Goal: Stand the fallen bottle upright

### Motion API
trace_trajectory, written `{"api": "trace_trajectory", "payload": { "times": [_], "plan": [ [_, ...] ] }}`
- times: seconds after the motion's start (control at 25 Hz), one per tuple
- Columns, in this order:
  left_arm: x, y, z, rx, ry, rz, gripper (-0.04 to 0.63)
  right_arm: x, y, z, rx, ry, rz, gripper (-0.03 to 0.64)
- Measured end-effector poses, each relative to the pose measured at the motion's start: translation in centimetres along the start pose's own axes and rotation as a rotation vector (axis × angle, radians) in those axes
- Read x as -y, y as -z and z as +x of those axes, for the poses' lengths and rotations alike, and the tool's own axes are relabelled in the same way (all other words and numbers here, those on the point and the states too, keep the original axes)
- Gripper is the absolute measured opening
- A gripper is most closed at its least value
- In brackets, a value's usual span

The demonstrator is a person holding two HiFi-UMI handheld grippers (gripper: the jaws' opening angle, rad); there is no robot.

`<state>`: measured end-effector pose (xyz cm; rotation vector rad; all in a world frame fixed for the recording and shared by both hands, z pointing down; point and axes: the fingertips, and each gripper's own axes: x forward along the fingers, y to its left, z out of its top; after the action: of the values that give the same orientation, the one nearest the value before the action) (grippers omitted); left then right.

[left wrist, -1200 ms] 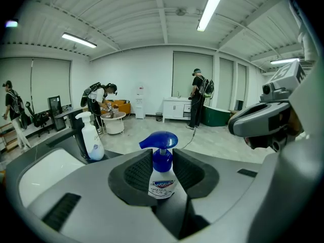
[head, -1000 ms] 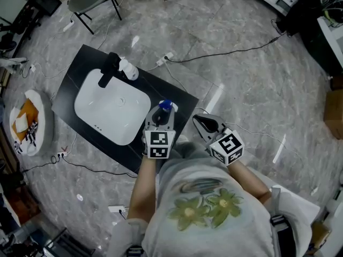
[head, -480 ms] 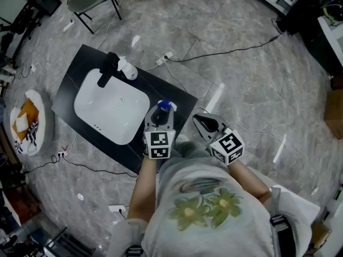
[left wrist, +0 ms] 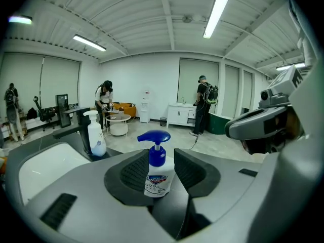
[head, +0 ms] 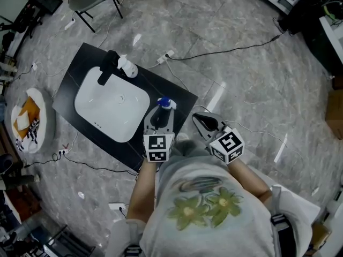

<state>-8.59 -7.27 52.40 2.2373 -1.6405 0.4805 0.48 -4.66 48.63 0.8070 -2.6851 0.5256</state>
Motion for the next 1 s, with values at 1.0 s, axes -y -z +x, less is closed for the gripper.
{"api": "trace_trajectory", "payload": {
  "times": [1.0],
  "plan": [
    [3.6, 0.8, -10.5, 0.06, 0.031, -0.013, 0.018, -7.2, 1.0, -1.7, 0.001, -0.051, -0.076, 0.041]
  ]
}}
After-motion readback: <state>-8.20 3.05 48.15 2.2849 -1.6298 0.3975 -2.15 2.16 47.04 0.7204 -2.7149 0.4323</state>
